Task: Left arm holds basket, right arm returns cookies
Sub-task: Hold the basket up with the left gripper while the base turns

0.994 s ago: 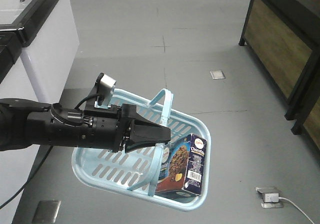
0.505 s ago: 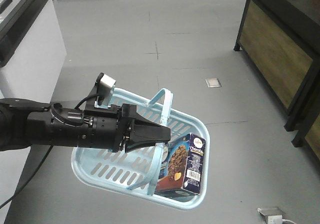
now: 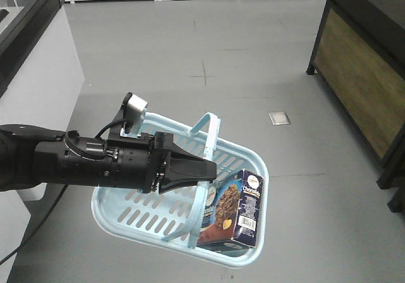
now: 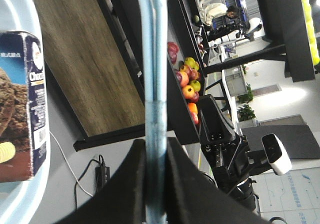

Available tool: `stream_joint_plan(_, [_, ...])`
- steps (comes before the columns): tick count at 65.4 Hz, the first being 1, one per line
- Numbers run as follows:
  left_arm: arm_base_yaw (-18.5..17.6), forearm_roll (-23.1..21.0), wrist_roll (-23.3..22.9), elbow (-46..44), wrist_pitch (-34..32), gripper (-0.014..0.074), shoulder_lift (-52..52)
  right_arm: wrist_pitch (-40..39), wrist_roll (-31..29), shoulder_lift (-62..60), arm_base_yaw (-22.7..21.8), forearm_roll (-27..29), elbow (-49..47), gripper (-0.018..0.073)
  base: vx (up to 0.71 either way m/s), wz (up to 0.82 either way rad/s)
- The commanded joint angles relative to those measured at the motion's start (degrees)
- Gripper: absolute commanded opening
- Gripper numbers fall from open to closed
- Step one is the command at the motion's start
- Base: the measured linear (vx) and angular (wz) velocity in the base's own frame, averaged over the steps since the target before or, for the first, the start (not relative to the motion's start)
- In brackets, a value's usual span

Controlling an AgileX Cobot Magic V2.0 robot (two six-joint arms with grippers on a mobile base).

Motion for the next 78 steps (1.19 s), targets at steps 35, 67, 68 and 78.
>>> stream_joint_plan(35, [-0.2, -7.3, 1.0, -1.8, 3.9, -0.0006, -2.9, -4.0, -0.3, -0.7, -0.3, -0.6, 0.1, -0.0004, 0.37, 0.07])
stream_joint_plan(67, [-0.2, -7.3, 1.0, -1.8, 3.9, -0.0006, -2.9, -4.0, -0.3, -0.7, -0.3, -0.6, 0.1, -0.0004, 0.42, 0.02])
stream_joint_plan(68, [-0.2, -7.3, 1.0, -1.8, 3.9, -0.0006, -2.9, -4.0, -0.3, -0.7, -0.3, -0.6, 0.1, -0.0004, 0.45, 0.00])
stream_joint_plan(78, [-0.2, -7.3, 1.0, -1.8, 3.9, -0.0006, -2.9, -4.0, -0.3, -0.7, -0.3, -0.6, 0.1, -0.0004, 0.46, 0.00])
